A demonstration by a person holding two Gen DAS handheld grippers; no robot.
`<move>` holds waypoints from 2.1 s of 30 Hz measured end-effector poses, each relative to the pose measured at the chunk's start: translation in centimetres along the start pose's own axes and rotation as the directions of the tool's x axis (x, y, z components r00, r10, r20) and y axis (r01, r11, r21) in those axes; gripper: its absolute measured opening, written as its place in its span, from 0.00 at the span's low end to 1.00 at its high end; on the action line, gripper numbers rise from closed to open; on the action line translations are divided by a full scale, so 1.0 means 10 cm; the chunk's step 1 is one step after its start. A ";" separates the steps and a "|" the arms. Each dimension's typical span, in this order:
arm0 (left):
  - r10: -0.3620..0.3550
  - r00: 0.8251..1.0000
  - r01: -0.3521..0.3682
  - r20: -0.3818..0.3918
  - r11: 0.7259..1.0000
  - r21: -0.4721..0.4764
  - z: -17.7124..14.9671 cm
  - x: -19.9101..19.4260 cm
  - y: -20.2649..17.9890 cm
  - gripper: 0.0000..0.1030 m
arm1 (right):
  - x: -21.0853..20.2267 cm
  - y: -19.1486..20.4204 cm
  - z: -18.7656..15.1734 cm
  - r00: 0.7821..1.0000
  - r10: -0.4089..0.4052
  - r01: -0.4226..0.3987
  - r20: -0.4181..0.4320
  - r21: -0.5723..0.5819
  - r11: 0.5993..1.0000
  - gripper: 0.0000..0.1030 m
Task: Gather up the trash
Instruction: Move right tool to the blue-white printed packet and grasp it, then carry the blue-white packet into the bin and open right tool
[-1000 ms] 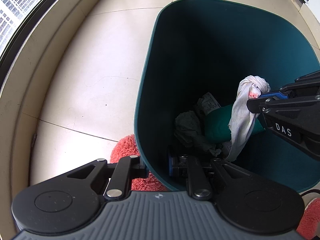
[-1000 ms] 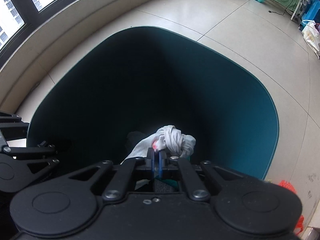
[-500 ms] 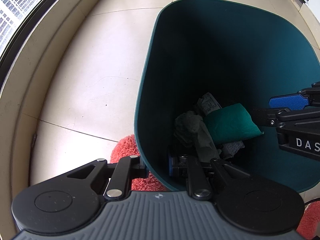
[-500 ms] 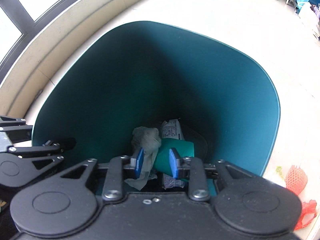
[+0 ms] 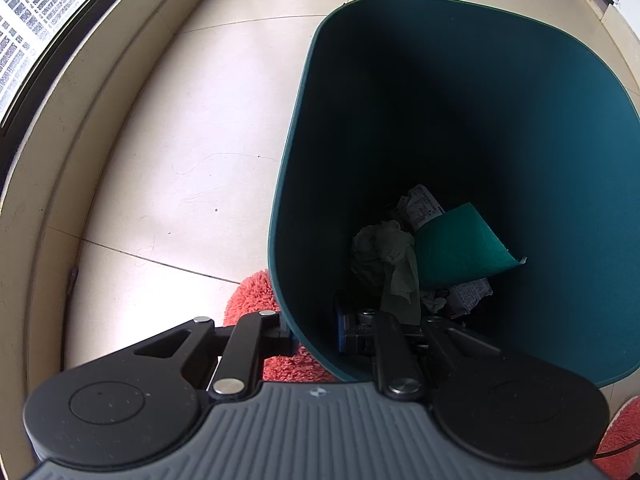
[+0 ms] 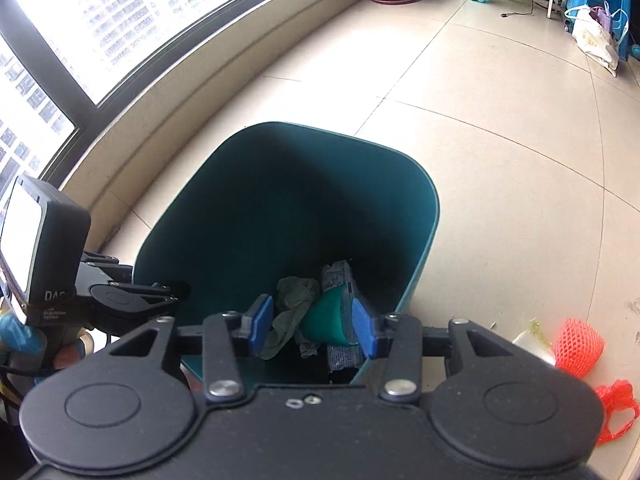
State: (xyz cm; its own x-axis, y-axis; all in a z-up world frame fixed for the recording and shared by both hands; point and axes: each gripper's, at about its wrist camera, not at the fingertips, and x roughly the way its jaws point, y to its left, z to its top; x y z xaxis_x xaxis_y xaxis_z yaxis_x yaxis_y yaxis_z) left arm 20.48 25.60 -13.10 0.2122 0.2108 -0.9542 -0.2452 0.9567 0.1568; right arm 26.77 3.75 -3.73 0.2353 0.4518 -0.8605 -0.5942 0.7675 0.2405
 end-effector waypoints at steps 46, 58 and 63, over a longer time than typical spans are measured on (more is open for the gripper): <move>0.065 0.998 -0.064 -0.017 0.998 0.030 -0.01 0.11 -0.16 0.15 | 1.39 -2.91 -1.96 0.818 -0.299 0.414 -0.492 0.141 0.899 0.73; 0.060 0.998 -0.059 -0.014 0.998 0.028 -0.02 0.12 -0.15 0.15 | 1.30 -2.60 -1.91 0.819 -0.349 0.406 -0.455 0.032 0.913 0.13; 0.061 0.998 -0.060 -0.011 0.998 0.028 -0.02 0.11 -0.14 0.16 | 1.12 -2.48 -1.86 0.816 -0.380 0.429 -0.435 0.016 0.903 0.06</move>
State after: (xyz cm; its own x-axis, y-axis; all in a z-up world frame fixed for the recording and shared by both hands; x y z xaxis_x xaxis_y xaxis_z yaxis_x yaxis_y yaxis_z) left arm 20.90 24.42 -14.46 0.1862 0.2663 -0.9457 -0.2312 0.9474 0.2213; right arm 29.81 -18.65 -27.70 0.0831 -0.1208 -0.9892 -0.4231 0.8944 -0.1448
